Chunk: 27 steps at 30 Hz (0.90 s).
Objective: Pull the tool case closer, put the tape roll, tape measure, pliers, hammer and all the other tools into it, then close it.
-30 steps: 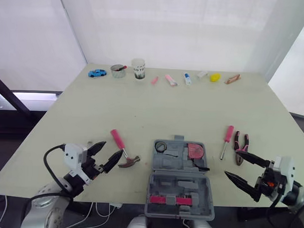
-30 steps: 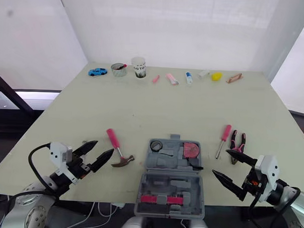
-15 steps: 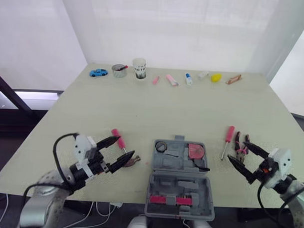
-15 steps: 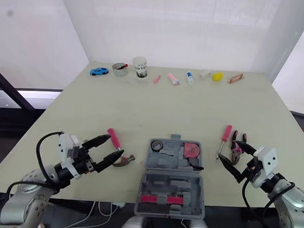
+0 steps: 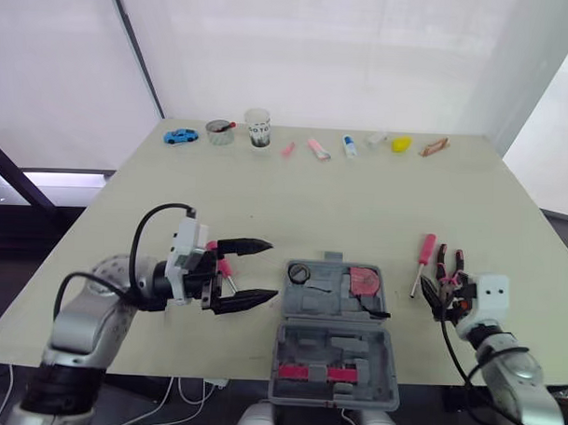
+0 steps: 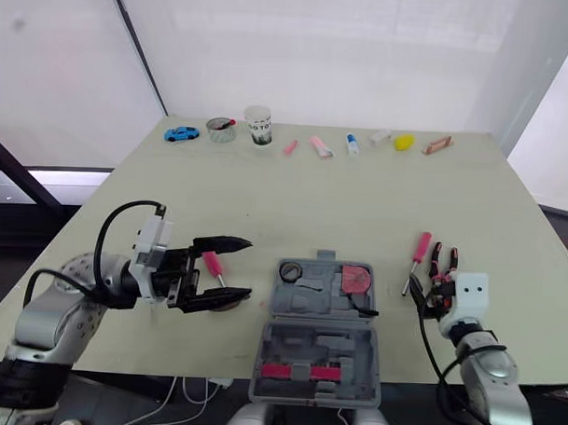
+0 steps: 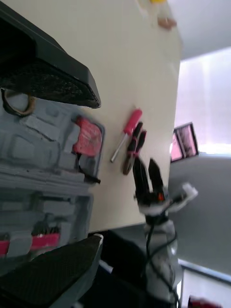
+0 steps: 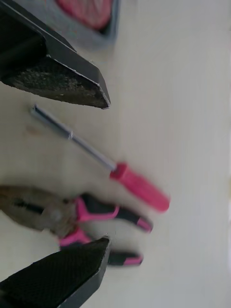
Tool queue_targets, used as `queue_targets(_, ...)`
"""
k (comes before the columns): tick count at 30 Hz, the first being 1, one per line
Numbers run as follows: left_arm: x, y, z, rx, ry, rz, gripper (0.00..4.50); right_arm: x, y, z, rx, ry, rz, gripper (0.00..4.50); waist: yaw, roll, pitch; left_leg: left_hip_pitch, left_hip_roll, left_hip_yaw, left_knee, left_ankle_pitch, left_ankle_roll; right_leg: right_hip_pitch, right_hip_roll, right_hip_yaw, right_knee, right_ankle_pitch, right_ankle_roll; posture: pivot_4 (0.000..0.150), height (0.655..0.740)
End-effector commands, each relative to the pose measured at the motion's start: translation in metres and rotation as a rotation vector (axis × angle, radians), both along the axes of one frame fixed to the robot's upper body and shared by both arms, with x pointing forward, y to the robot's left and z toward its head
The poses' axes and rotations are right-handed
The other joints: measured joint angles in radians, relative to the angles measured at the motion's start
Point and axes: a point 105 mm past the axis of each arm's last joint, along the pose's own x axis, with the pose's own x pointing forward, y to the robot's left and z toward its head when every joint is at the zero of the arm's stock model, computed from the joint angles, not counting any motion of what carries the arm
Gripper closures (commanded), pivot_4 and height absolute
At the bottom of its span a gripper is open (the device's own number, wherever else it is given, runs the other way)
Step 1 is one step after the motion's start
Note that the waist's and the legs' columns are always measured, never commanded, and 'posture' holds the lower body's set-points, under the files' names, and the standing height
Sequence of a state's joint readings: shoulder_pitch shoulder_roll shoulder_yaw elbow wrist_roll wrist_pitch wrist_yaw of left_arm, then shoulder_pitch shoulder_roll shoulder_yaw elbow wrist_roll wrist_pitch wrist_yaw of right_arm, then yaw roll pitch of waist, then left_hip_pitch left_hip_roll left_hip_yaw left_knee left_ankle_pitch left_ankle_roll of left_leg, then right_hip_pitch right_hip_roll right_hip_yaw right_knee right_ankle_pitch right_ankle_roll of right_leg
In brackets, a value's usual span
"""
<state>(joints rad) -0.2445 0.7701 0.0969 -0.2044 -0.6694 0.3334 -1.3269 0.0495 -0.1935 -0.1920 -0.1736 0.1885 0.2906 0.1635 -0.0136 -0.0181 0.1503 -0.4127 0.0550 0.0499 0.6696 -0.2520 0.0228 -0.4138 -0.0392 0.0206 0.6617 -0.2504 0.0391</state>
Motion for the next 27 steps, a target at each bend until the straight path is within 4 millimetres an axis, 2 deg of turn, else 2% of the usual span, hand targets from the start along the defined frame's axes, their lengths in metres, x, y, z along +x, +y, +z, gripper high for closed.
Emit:
queue_targets(1,-0.002,-0.004,0.006,-0.006,0.005,-0.054,0.0,0.004,-0.01,0.002,-0.036,0.008,-0.109,0.04,0.0,0.0,0.0,0.0,0.0,0.0,0.0,0.0,0.0,0.0,0.0,0.0,0.0,0.0,0.001,0.15,0.74)
queue_targets(8,-0.001,-0.009,0.015,-0.026,0.013,-0.079,0.0,0.004,-0.02,-0.02,-0.052,0.091,-0.182,0.04,-0.001,0.0,0.0,-0.001,0.0,0.0,0.0,0.0,0.0,-0.001,0.0,0.0,-0.001,0.002,0.003,0.15,0.74)
queue_targets(12,-0.002,-0.012,0.018,-0.017,0.005,-0.097,0.0,0.006,-0.021,-0.028,0.026,0.121,-0.217,0.04,-0.004,0.0,0.0,0.0,0.0,-0.001,0.0,0.0,0.0,-0.001,0.001,0.0,0.0,0.002,0.003,0.15,0.74)
queue_targets(24,-0.001,-0.015,0.02,-0.014,-0.001,-0.11,0.0,0.016,-0.018,-0.037,0.12,0.155,-0.246,0.04,-0.004,0.0,0.0,0.0,0.0,-0.001,0.0,0.0,0.0,-0.001,0.002,0.002,0.0,0.002,0.004,0.15,0.74)
queue_targets(25,-0.001,-0.015,0.019,-0.015,0.001,-0.108,0.0,0.016,-0.018,-0.037,0.121,0.152,-0.248,0.42,-0.004,0.0,0.0,0.0,0.0,-0.001,0.0,0.0,0.0,-0.001,0.002,0.002,0.0,0.002,0.003,0.15,0.74)
queue_targets(27,-0.001,-0.016,0.017,-0.016,0.006,-0.106,0.0,0.017,-0.017,-0.038,0.117,0.15,-0.246,0.71,-0.005,0.0,0.0,0.0,0.0,-0.001,0.0,0.0,0.0,0.0,0.002,0.002,0.0,0.002,0.003,0.15,0.74)
